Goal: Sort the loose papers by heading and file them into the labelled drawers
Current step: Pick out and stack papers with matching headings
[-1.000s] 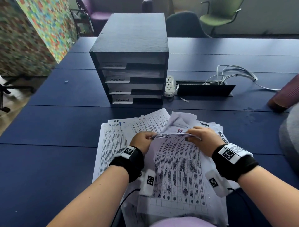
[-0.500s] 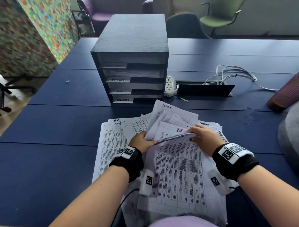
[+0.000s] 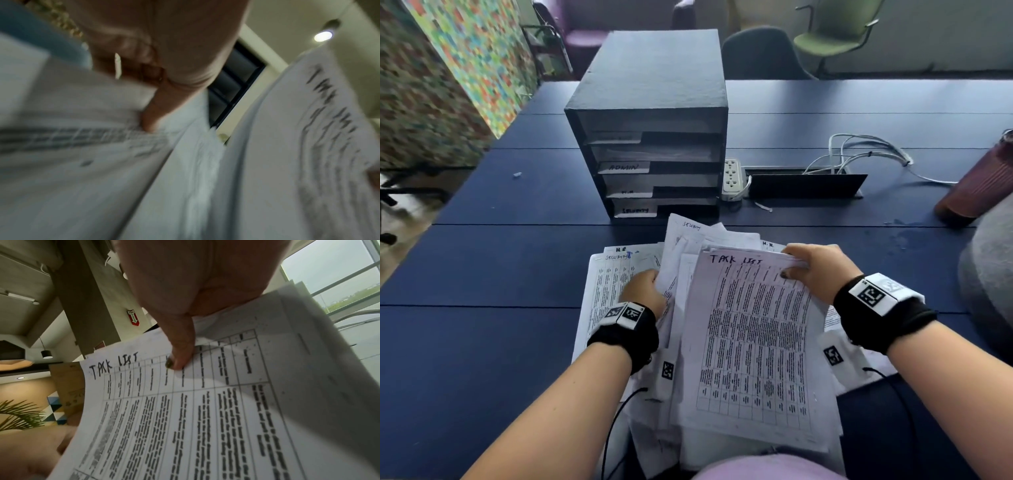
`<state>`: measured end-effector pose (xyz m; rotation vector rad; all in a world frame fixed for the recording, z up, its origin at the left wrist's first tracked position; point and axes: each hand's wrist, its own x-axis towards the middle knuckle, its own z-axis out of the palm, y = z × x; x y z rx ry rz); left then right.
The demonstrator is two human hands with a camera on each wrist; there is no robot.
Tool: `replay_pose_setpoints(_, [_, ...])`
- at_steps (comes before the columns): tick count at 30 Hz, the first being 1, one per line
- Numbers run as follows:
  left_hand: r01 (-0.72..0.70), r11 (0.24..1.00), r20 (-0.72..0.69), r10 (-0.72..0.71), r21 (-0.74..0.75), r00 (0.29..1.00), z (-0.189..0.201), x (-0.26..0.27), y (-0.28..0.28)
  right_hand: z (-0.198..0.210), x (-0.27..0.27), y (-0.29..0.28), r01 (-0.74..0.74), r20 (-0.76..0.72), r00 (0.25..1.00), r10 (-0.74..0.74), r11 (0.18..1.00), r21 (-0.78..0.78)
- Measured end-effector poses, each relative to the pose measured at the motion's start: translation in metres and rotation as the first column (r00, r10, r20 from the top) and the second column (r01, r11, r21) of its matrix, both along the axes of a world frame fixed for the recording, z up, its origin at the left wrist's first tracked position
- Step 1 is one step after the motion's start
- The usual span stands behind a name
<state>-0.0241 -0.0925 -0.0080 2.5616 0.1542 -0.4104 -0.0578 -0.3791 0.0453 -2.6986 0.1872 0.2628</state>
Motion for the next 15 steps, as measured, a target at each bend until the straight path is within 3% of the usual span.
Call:
replay_pose_setpoints(2, [-0.028,0.998,0.074,0.023,0.061,0.997,0.009,0.003,0.002,0.002,0.002,0.004,0.005,0.004,1.0,-0.005,1.0,-0.029])
replay_pose_setpoints(3, [-0.03,1.0,0.099,0.03,-0.003,0.995,0.016,0.003,0.0,0.004,0.003,0.007,0.011,0.007,1.0,-0.011,0.999,-0.041])
replay_pose_setpoints(5, [-0.021,0.956,0.061,0.04,-0.291,0.997,0.032,-0.001,-0.008,0.005,0.004,0.015,-0.006,0.013,1.0,0.007,0.999,-0.048])
replay_pose_setpoints(7, [-0.052,0.822,-0.078,0.009,-0.568,0.997,0.044,-0.011,-0.018,0.007,0.004,0.021,-0.038,0.013,0.999,0.038,0.998,-0.047])
replay_pose_setpoints(9, [-0.094,0.743,-0.16,-0.018,-0.663,0.987,0.044,-0.021,-0.025,0.008,0.004,0.025,-0.058,0.052,0.997,0.059,0.998,-0.024])
replay_pose_setpoints(13, [-0.084,0.917,-0.108,0.045,-0.39,0.993,0.024,-0.032,-0.025,0.007,0.002,0.025,-0.113,0.202,0.976,0.083,0.983,0.146])
replay_pose_setpoints(15, [-0.119,0.942,-0.078,0.099,-0.313,0.992,0.01,-0.029,-0.02,0.001,0.002,0.01,-0.059,0.227,0.974,0.008,0.974,0.219])
